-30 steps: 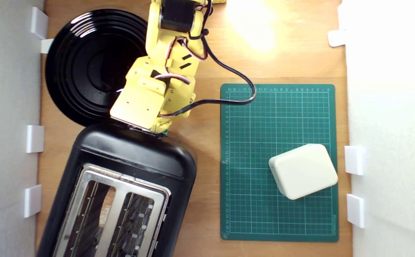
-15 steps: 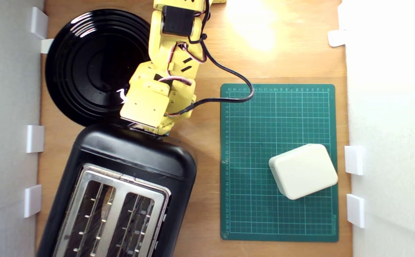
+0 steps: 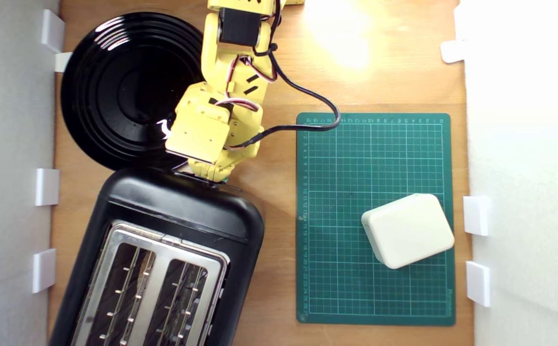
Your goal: Start toaster
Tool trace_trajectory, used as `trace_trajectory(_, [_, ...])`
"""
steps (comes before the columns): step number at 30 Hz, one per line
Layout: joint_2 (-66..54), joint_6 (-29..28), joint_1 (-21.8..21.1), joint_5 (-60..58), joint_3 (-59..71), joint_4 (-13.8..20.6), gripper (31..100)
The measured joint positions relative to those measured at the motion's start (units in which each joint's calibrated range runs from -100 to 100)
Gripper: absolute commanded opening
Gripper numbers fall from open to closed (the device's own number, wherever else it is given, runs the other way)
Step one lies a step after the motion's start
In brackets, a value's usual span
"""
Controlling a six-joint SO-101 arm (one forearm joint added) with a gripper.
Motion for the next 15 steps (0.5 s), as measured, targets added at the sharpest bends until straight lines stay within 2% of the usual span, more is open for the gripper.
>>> trace_trajectory(7, [0.7,0.0,0.0,-0.9,0.9,0.0,31.5])
trace_trajectory(15, [0.4,0.1,0.5,-10.4,8.9,0.0,31.4])
